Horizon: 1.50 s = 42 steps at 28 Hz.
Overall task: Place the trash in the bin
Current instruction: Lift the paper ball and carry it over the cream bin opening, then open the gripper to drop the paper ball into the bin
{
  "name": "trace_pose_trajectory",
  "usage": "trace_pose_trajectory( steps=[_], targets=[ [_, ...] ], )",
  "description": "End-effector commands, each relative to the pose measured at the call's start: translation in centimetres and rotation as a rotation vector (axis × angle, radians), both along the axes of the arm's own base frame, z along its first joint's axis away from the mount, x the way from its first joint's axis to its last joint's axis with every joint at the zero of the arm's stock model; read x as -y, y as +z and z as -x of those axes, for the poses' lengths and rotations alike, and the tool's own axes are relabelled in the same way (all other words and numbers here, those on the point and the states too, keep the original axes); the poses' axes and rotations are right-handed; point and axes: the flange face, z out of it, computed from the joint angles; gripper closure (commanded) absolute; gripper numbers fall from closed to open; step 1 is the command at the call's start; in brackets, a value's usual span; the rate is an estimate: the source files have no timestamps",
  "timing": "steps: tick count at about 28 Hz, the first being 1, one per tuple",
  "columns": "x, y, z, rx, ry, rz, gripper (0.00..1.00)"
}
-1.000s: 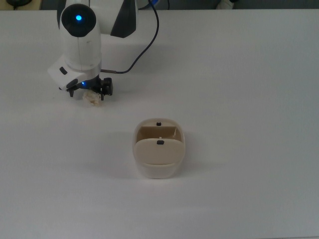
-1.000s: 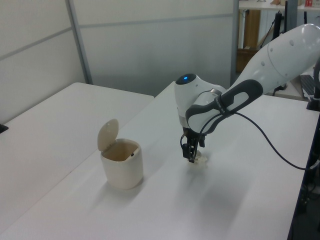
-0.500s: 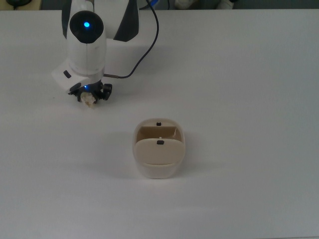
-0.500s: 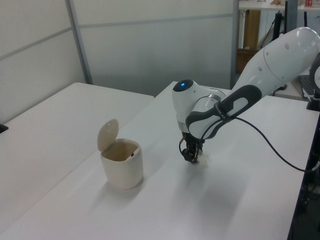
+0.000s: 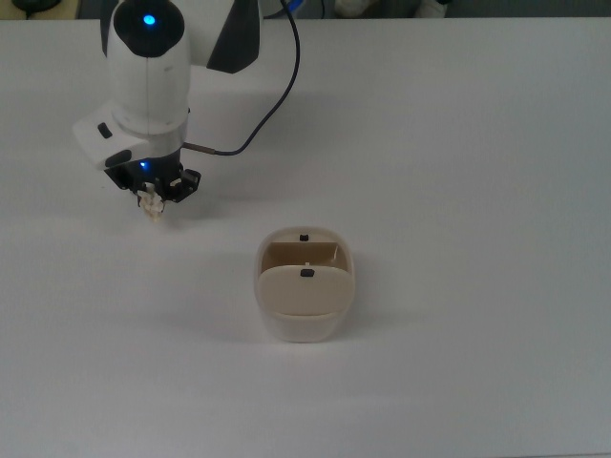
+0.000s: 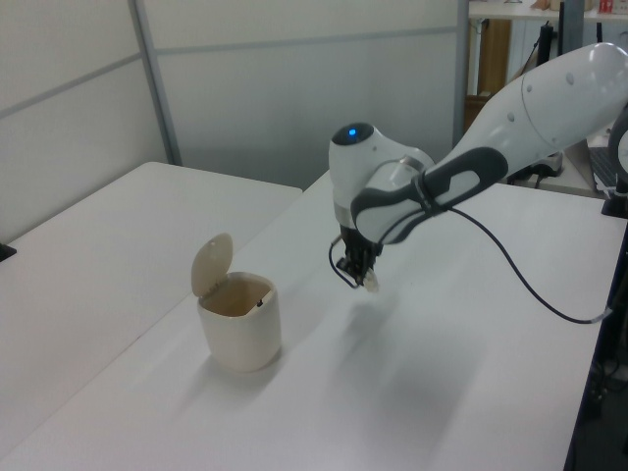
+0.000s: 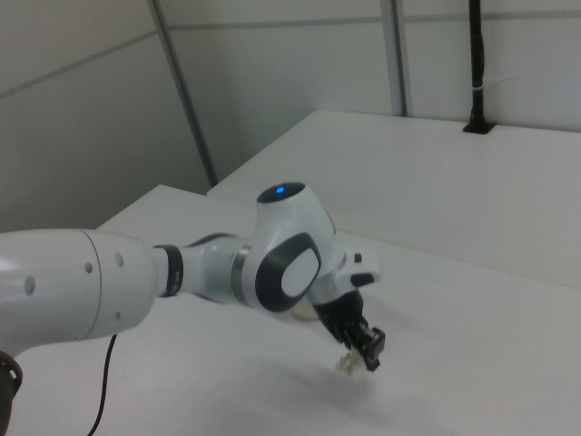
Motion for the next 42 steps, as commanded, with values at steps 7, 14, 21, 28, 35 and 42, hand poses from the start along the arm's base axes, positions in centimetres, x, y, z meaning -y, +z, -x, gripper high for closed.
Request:
trace_pose_trajectory(
  steps=[7, 14, 21, 28, 35, 42],
  targets=[
    [-4.9, 11.0, -4.0, 0.114, -0.097, -0.147, 0.78],
    [-10.9, 10.7, -5.2, 0.145, -0.135, -0.17, 0.76],
    [-16.2, 10.9, -6.9, 0.254, -0.146, -0.202, 0.73],
    [-18.1, 9.2, -7.6, 0.3, -0.193, -0.17, 0.0],
    [-18.0, 9.1, -7.6, 0.293, -0.184, -0.16, 0.0],
    [-17.8, 10.7, -5.9, 0.197, -0.141, -0.112, 0.0]
  ],
)
